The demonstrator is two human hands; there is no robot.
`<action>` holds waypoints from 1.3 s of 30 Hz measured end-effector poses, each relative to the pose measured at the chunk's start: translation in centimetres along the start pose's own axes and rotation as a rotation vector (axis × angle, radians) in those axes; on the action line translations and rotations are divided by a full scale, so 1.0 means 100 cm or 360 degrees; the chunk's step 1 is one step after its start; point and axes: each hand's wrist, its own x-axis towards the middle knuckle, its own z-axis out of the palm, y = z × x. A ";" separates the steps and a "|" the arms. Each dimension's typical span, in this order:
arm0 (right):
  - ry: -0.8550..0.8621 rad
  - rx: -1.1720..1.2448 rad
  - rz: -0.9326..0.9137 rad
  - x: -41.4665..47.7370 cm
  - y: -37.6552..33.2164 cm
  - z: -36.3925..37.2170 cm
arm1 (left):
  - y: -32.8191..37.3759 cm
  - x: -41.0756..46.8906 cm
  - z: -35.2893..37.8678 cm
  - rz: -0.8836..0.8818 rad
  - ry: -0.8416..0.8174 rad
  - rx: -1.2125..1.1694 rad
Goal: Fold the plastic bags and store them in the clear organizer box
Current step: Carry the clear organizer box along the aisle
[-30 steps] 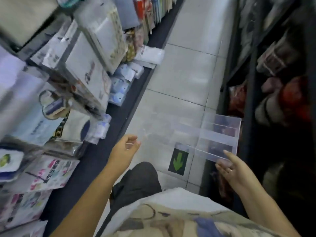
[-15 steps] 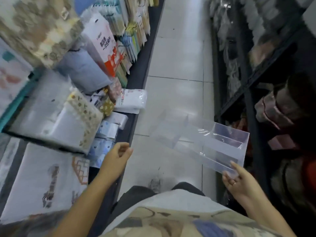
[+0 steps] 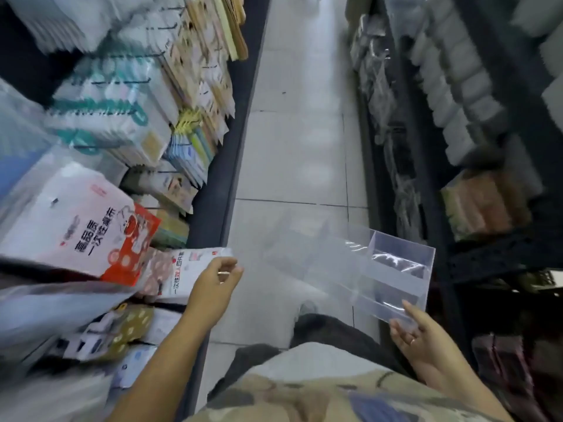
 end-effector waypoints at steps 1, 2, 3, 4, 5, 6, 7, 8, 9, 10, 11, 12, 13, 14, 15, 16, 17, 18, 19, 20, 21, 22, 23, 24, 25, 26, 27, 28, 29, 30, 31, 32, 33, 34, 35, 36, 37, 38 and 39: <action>-0.0019 -0.0034 -0.0021 0.018 -0.028 0.020 | 0.010 0.021 0.002 -0.0023 -0.0003 -0.0001; -0.0025 -0.0050 -0.0044 0.036 -0.057 0.041 | 0.020 0.044 0.004 -0.0047 0.0001 0.0003; -0.0028 -0.0057 -0.0067 0.053 -0.084 0.063 | 0.029 0.066 0.004 -0.0069 0.0009 0.0005; -0.0045 -0.0068 -0.0088 0.071 -0.111 0.087 | 0.038 0.089 0.004 -0.0090 0.0020 0.0002; -0.0079 -0.0083 -0.0106 0.088 -0.136 0.110 | 0.046 0.113 0.004 -0.0111 0.0028 0.0001; -0.0117 -0.0096 -0.0121 0.106 -0.159 0.135 | 0.054 0.138 0.004 -0.0131 0.0031 -0.0004; -0.0150 -0.0101 -0.0128 0.125 -0.182 0.160 | 0.061 0.165 0.005 -0.0151 0.0035 -0.0018; -0.0171 -0.0103 -0.0129 0.144 -0.204 0.186 | 0.067 0.194 0.006 -0.0169 0.0049 -0.0035; -0.0181 -0.0106 -0.0130 0.164 -0.225 0.212 | 0.074 0.225 0.006 -0.0183 0.0073 -0.0050; -0.0182 -0.0113 -0.0132 0.183 -0.245 0.236 | 0.081 0.257 0.007 -0.0190 0.0104 -0.0060; -0.0186 -0.0122 -0.0133 0.201 -0.264 0.260 | 0.090 0.290 0.007 -0.0190 0.0129 -0.0057; -0.0184 -0.0126 -0.0129 0.219 -0.284 0.284 | 0.100 0.324 0.007 -0.0186 0.0138 -0.0041; -0.0168 -0.0121 -0.0116 0.235 -0.302 0.305 | 0.113 0.358 0.007 -0.0182 0.0129 -0.0018; -0.0142 -0.0100 -0.0100 0.250 -0.320 0.324 | 0.129 0.393 0.006 -0.0171 0.0109 0.0004; -0.0112 -0.0061 -0.0083 0.264 -0.337 0.342 | 0.147 0.427 0.004 -0.0153 0.0086 0.0022; -0.0086 -0.0013 -0.0066 0.276 -0.354 0.358 | 0.168 0.461 0.001 -0.0122 0.0064 0.0037; -0.0067 0.0025 -0.0048 0.288 -0.372 0.374 | 0.192 0.497 -0.001 -0.0079 0.0041 0.0053; -0.0046 0.0044 -0.0027 0.300 -0.390 0.388 | 0.217 0.533 -0.003 -0.0036 0.0017 0.0069; -0.0027 0.0052 -0.0005 0.312 -0.408 0.401 | 0.244 0.568 -0.006 0.0006 -0.0003 0.0083; -0.0016 0.0062 0.0014 0.325 -0.427 0.413 | 0.271 0.604 -0.007 0.0048 -0.0018 0.0096; -0.0009 0.0078 0.0024 0.337 -0.446 0.425 | 0.297 0.639 -0.008 0.0091 -0.0032 0.0107; -0.0005 0.0092 0.0026 0.350 -0.465 0.437 | 0.322 0.673 -0.007 0.0129 -0.0039 0.0113; -0.0001 0.0099 0.0028 0.366 -0.485 0.449 | 0.344 0.709 -0.004 0.0160 -0.0039 0.0111; 0.0011 0.0101 0.0030 0.382 -0.504 0.463 | 0.365 0.743 0.001 0.0185 -0.0034 0.0103; 0.0021 0.0101 0.0029 0.400 -0.523 0.477 | 0.383 0.776 0.007 0.0211 -0.0026 0.0102; 0.0031 0.0102 0.0027 0.420 -0.542 0.494 | 0.399 0.810 0.015 0.0231 -0.0024 0.0115; 0.0037 0.0097 0.0029 0.441 -0.563 0.511 | 0.415 0.843 0.023 0.0235 -0.0026 0.0128; 0.0039 0.0091 0.0031 0.462 -0.586 0.529 | 0.430 0.875 0.032 0.0228 -0.0033 0.0127; 0.0040 0.0091 0.0033 0.484 -0.610 0.548 | 0.445 0.905 0.040 0.0216 -0.0039 0.0116; 0.0043 0.0087 0.0038 0.506 -0.636 0.569 | 0.460 0.934 0.047 0.0195 -0.0040 0.0099; 0.0045 0.0077 0.0047 0.525 -0.663 0.588 | 0.474 0.959 0.054 0.0159 -0.0035 0.0079; 0.0040 0.0059 0.0050 0.543 -0.690 0.608 | 0.488 0.983 0.059 0.0118 -0.0033 0.0063; 0.0027 0.0034 0.0039 0.561 -0.718 0.630 | 0.503 1.007 0.064 0.0082 -0.0043 0.0057; 0.0015 0.0002 0.0018 0.579 -0.746 0.651 | 0.517 1.031 0.068 0.0051 -0.0058 0.0062; 0.0015 -0.0026 -0.0002 0.596 -0.773 0.672 | 0.531 1.054 0.070 0.0024 -0.0068 0.0066; 0.0026 -0.0042 -0.0015 0.613 -0.801 0.694 | 0.544 1.079 0.072 0.0005 -0.0070 0.0059; 0.0030 -0.0052 -0.0024 0.631 -0.827 0.718 | 0.556 1.103 0.072 -0.0006 -0.0061 0.0040; 0.0020 -0.0061 -0.0032 0.648 -0.852 0.741 | 0.566 1.127 0.070 -0.0016 -0.0036 0.0016; 0.0003 -0.0076 -0.0039 0.667 -0.876 0.765 | 0.575 1.152 0.068 -0.0037 -0.0001 -0.0005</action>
